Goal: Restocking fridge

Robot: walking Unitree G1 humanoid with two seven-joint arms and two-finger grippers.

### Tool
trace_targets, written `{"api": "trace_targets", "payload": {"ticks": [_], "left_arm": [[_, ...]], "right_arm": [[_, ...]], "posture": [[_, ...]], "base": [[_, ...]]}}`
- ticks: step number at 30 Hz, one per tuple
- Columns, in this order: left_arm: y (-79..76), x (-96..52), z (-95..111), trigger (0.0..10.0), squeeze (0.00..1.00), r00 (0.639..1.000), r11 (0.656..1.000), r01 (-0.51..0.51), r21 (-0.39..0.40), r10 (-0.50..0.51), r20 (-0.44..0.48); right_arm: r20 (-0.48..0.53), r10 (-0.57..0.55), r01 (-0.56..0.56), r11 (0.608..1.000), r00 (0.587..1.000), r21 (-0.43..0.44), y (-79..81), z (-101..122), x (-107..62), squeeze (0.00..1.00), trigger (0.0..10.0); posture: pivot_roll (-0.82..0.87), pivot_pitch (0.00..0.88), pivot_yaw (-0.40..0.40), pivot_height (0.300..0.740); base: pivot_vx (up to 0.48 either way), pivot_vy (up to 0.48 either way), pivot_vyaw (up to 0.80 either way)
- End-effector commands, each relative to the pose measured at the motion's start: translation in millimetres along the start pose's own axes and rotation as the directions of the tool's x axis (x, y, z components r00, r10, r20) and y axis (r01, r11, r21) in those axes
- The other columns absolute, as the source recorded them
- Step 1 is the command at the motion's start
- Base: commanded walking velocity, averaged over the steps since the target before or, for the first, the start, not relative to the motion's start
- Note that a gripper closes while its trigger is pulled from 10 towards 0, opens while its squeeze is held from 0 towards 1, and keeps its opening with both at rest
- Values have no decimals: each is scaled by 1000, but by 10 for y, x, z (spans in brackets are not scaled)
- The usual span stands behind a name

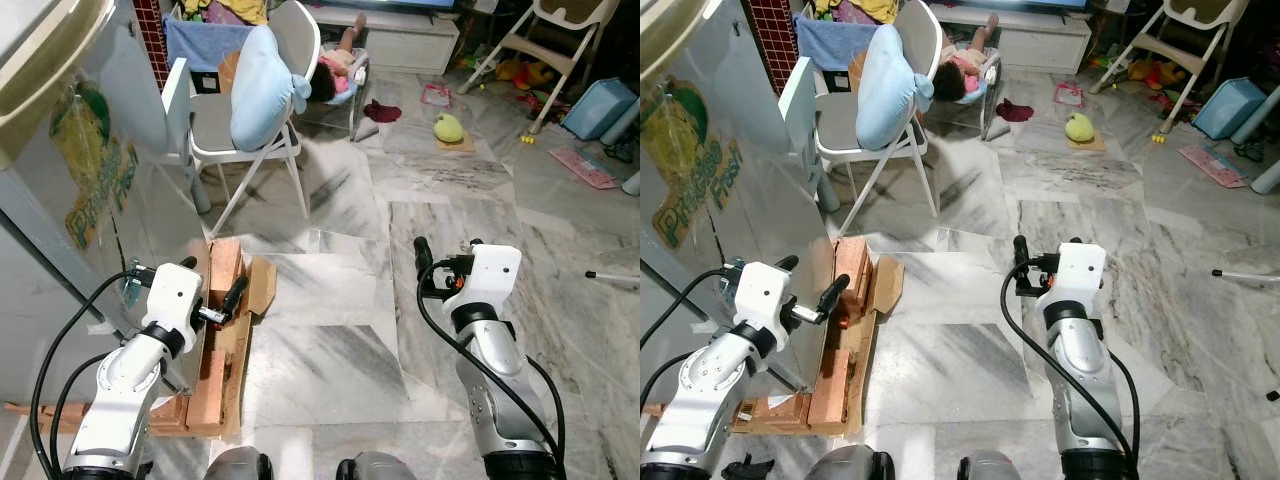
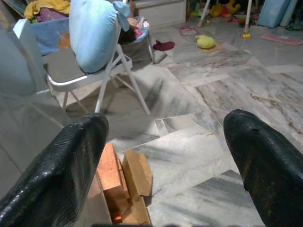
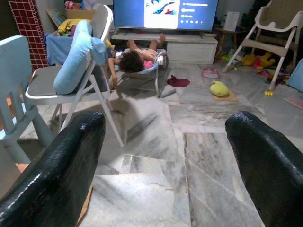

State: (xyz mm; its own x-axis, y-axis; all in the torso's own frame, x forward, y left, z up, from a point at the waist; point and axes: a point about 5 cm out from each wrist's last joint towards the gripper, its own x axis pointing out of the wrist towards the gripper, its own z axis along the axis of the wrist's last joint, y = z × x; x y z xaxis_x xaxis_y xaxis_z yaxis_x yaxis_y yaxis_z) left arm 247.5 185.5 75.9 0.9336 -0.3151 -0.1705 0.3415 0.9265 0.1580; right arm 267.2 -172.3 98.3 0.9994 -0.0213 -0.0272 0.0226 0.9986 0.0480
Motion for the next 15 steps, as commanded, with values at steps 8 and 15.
{"api": "trace_targets", "payload": {"ticks": [8, 15], "left_arm": [[12, -1, 50, 10000, 0, 1000, 1000, -3, 18, 3, 1], [2, -6, 45, 10000, 0, 1000, 1000, 0, 16, 0, 0]], "right_arm": [[-11, -8, 8, 1000, 1000, 1, -30, -9, -1, 0, 10000], [-14, -8, 8, 1000, 1000, 0, -34, -9, 2, 0, 10000]], "posture": [[9, 53, -69, 740], [9, 51, -70, 740]], "base": [[-211, 0, 0], [-251, 0, 0]]}}
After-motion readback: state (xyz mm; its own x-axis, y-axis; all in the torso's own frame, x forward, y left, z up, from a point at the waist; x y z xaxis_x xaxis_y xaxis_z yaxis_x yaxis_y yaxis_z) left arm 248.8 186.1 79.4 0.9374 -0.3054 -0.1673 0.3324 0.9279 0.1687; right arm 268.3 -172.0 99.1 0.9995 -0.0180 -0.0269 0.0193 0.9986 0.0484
